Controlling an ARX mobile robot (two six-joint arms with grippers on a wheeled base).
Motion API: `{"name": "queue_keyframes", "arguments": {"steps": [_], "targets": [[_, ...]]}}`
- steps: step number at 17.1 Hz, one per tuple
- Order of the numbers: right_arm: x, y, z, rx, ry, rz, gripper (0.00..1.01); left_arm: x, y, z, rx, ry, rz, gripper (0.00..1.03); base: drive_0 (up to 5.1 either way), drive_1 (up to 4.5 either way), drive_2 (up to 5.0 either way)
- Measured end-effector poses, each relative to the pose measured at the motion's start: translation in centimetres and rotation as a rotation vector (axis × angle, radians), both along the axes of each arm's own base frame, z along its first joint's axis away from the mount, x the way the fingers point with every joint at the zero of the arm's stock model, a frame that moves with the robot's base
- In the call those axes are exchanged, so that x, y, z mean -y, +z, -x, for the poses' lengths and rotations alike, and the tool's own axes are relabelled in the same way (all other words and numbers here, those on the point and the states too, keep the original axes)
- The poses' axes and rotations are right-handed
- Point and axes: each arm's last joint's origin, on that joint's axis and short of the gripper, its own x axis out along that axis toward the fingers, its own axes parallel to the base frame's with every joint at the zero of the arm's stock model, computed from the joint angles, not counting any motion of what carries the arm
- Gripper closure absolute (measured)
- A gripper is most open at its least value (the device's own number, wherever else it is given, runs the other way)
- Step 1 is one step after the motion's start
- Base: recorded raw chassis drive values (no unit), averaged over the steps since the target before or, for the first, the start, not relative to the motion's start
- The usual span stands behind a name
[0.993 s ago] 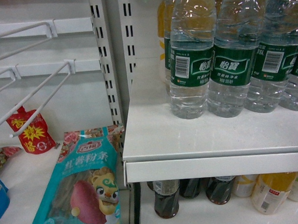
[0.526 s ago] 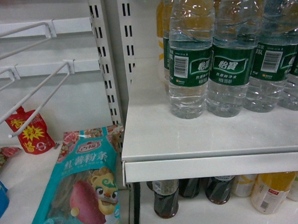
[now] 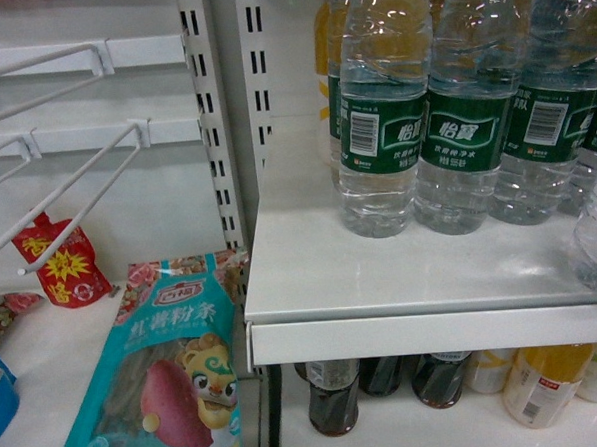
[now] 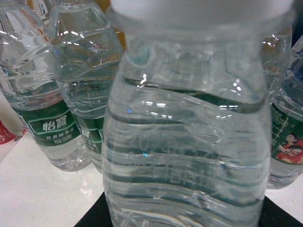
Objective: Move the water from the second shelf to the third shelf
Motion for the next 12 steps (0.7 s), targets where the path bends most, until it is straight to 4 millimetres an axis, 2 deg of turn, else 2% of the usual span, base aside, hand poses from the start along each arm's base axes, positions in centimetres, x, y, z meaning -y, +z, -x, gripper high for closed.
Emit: {"name": "queue_keyframes", "arguments": {"steps": [4, 8, 12], "targets": [[-0.1, -0.1, -0.3, 0.018, -0.005, -0.001, 0.60, 0.0, 0.0, 0.0, 0.000, 0.000, 0.000, 0.05, 0.0, 0.00, 0.0], [-0.5, -1.0, -1.4, 0.000, -0.010, 0.006, 0.60, 0.0, 0.0, 0.0, 0.000, 0.000, 0.000, 0.05, 0.0, 0.00, 0.0], [-0.7, -0.8, -2.9, -0.007, -0.015, 0.002, 0.60, 0.0, 0.0, 0.0, 0.000, 0.000, 0.000, 0.05, 0.0, 0.00, 0.0]]}}
